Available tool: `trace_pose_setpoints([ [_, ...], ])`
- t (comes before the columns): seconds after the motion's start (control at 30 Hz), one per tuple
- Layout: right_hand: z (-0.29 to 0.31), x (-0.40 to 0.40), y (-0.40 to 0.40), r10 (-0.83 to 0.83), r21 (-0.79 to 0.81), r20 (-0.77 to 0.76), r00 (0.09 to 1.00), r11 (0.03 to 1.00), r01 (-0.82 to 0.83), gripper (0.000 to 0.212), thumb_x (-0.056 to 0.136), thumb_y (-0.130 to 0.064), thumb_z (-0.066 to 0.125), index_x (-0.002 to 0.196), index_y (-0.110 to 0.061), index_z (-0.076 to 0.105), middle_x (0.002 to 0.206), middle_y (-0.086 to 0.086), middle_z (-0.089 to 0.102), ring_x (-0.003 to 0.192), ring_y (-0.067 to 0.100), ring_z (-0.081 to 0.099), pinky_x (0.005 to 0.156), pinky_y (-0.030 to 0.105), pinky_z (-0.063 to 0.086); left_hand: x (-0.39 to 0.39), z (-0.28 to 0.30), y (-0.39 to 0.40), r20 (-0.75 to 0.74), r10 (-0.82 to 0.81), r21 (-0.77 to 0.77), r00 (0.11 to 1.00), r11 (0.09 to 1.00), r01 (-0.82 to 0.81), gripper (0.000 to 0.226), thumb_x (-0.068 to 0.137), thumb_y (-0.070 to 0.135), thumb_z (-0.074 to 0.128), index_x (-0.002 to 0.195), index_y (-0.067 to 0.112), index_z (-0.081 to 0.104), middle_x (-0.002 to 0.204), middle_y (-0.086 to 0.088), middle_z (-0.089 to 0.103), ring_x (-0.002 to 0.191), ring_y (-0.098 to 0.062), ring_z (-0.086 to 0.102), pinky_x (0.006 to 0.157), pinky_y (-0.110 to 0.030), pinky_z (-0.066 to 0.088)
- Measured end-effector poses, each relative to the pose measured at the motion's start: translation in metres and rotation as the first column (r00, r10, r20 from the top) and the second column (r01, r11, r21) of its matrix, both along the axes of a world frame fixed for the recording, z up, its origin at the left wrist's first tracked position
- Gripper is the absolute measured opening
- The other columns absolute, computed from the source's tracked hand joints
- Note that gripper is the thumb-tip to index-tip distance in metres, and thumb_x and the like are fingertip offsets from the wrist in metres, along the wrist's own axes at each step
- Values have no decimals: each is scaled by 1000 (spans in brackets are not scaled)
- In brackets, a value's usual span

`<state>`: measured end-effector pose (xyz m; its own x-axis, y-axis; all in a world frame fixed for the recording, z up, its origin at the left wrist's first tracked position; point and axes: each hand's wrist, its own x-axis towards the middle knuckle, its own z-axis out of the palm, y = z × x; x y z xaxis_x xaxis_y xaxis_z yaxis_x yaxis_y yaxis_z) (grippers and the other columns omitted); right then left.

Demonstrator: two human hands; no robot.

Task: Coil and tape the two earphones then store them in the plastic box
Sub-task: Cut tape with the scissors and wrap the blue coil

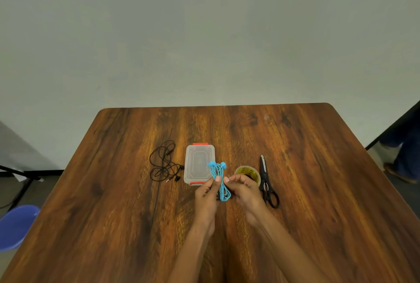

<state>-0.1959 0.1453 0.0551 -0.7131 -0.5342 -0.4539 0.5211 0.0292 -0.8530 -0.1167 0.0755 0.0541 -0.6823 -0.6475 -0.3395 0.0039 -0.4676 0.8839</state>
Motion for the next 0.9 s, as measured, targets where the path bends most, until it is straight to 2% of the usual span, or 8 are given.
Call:
trace_pose_setpoints([
  [0.07, 1, -4, 2, 30, -25, 123, 992, 999, -27, 2, 83, -6, 68, 82, -7, 67, 82, 9, 71, 73, 16, 67, 62, 27, 54, 1, -1, -2, 4, -38, 10, 999, 999, 38, 24, 96, 18, 50, 112, 13, 68, 103, -2, 74, 100, -13, 68, 78, -25, 54],
  [0.17, 3, -9, 5, 112, -64, 348, 931, 993, -95, 15, 82, -8, 67, 96, -6, 72, 87, 7, 73, 73, 13, 70, 59, 23, 57, 4, 0, -4, -1, -97, -11, 995, 995, 97, 28, 96, 22, 49, 117, 14, 65, 112, -1, 71, 108, -13, 65, 91, -30, 51],
  [0.27, 2, -12, 8, 141, -124, 543, 828, 988, -88, 20, 70, -8, 73, 89, -2, 74, 86, 11, 74, 70, 16, 72, 57, 24, 59, 6, 0, -6, -38, -162, -19, 986, 987, 162, 32, 96, 23, 47, 123, 13, 62, 118, 2, 69, 112, -9, 62, 88, -21, 52],
  [0.37, 1, -13, 9, 208, -249, 664, 718, 967, -50, 19, 74, -5, 71, 89, 6, 74, 89, 17, 73, 73, 21, 73, 57, 27, 60, 6, 2, -8, -38, -210, 14, 977, 978, 210, 35, 95, 24, 47, 125, 12, 60, 120, 1, 68, 113, -10, 62, 88, -22, 52],
  [0.57, -1, -13, 13, 244, -279, 637, 732, 957, -76, 20, 75, -4, 68, 91, 6, 74, 91, 18, 74, 76, 22, 74, 62, 29, 61, 9, 4, -9, -10, -250, 55, 968, 967, 250, 29, 97, 23, 46, 121, 18, 61, 121, -7, 66, 115, -17, 60, 103, -37, 46],
  [0.7, 1, -12, 12, 227, -264, 583, 780, 961, -82, 23, 73, -3, 69, 95, 2, 74, 93, 16, 74, 78, 20, 73, 60, 26, 60, 10, 2, -12, 19, -309, 44, 951, 950, 308, 31, 100, 27, 41, 125, 21, 58, 120, -3, 67, 114, -14, 61, 100, -34, 48],
  [0.83, 1, -12, 13, 201, -215, 527, 826, 972, -99, 24, 72, -5, 71, 95, -1, 74, 91, 13, 74, 76, 16, 73, 59, 22, 59, 11, 3, -14, 73, -358, 17, 931, 933, 358, 27, 100, 32, 39, 114, 33, 62, 113, 6, 70, 109, -7, 63, 87, -23, 53],
  [0.9, -1, -12, 14, 182, -198, 506, 843, 976, -92, 31, 72, -6, 72, 102, -1, 71, 95, 13, 74, 80, 18, 73, 59, 24, 59, 11, 3, -16, 94, -377, -3, 921, 925, 379, 26, 99, 36, 41, 116, 37, 60, 116, 8, 69, 110, -6, 62, 90, -25, 53],
])
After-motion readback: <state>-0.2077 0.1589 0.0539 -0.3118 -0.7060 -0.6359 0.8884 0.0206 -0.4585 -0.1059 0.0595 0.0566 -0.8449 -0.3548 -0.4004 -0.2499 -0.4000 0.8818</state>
